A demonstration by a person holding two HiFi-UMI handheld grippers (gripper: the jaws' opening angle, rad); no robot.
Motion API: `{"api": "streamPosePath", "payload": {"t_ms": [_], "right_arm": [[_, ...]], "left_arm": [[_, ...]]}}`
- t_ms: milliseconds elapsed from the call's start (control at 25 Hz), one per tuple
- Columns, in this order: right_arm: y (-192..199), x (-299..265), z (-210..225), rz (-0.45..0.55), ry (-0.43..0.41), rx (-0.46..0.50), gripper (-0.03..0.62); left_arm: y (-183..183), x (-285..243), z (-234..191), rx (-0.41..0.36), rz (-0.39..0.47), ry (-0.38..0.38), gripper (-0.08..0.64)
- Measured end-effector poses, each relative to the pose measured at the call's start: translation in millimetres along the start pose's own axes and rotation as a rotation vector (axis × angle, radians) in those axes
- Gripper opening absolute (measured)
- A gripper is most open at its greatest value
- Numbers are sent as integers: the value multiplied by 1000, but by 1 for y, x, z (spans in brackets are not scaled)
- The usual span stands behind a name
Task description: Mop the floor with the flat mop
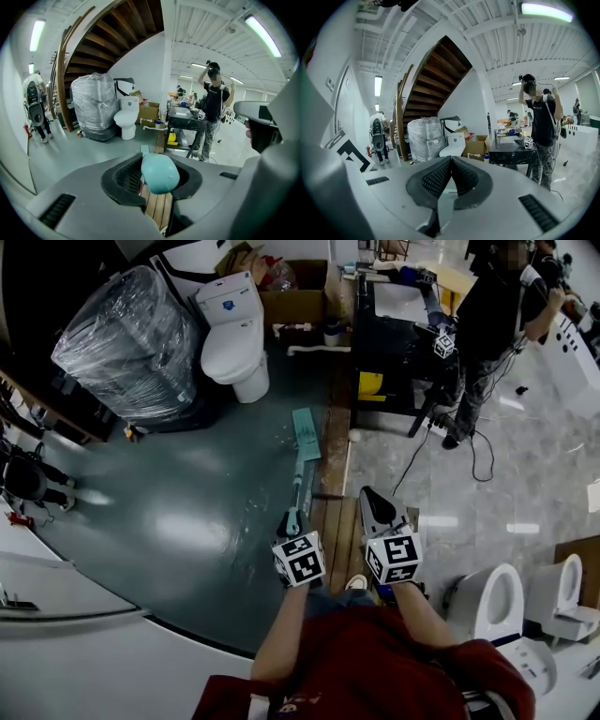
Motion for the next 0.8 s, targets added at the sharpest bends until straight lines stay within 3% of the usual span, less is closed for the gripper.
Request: {"api": "streamPosePath", "payload": {"t_ms": [360,800], "right_arm": [[-2,49,-13,16,-12,30,17],[6,56,-27,7,-48,35,17]], "left_arm": [[36,54,12,-29,2,7,121],[65,83,9,-32,-14,4,121]]}}
Point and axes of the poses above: the fingertips, and each gripper's own axes: x backward along the fingers, z to its right, y out of its underside, the point moved 3 cm from there along x, backward along the fingers, and after that the axes turned 8 degrees about -y, right-handed, at the moved point
